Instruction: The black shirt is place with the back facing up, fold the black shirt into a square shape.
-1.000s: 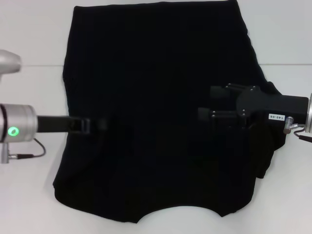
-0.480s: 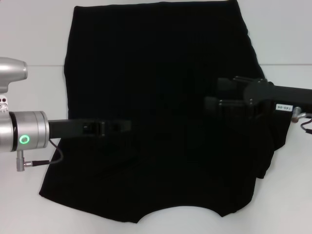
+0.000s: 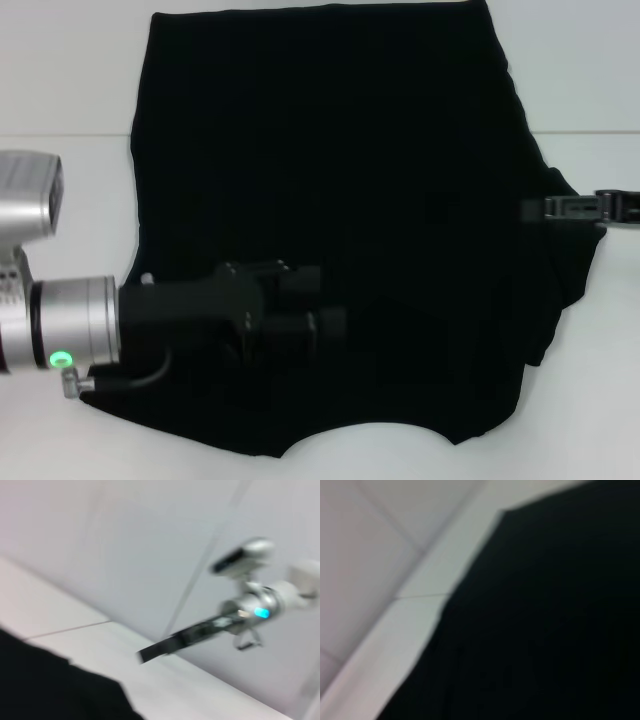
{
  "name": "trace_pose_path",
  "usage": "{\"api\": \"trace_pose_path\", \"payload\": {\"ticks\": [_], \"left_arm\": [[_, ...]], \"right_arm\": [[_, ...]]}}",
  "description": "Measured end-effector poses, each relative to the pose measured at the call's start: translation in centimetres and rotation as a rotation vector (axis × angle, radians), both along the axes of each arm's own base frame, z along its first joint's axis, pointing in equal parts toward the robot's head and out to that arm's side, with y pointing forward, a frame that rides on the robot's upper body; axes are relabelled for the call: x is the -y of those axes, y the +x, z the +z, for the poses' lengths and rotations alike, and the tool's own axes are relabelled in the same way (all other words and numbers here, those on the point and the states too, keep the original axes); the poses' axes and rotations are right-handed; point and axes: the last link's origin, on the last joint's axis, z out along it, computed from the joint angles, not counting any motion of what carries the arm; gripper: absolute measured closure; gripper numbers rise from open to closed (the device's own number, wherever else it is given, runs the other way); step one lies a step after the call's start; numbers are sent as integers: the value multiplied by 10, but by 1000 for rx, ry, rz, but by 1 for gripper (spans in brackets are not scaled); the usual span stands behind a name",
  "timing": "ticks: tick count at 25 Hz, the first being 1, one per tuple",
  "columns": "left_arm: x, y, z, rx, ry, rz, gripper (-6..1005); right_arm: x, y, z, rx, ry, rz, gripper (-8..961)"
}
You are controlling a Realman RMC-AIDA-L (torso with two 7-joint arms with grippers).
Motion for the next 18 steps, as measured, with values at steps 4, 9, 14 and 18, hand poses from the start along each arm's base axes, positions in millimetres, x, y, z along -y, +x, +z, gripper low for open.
{"api": "trace_pose_path", "payload": {"ticks": [4,9,14,18], "left_arm": [[13,1,-10,-17,32,-144,285],[20,-2,-15,-52,47,-223,121],[25,-4,-22,-89,23,-264,63],[25,-5,-24,-109,18,-280,62]], "right_arm": [[4,13,8,0,-24,-146,56],[10,29,15,57,-50,-279,56],[6,41,19,107,-9,-355,56],[-1,42,15,123,27,-361,55]]}}
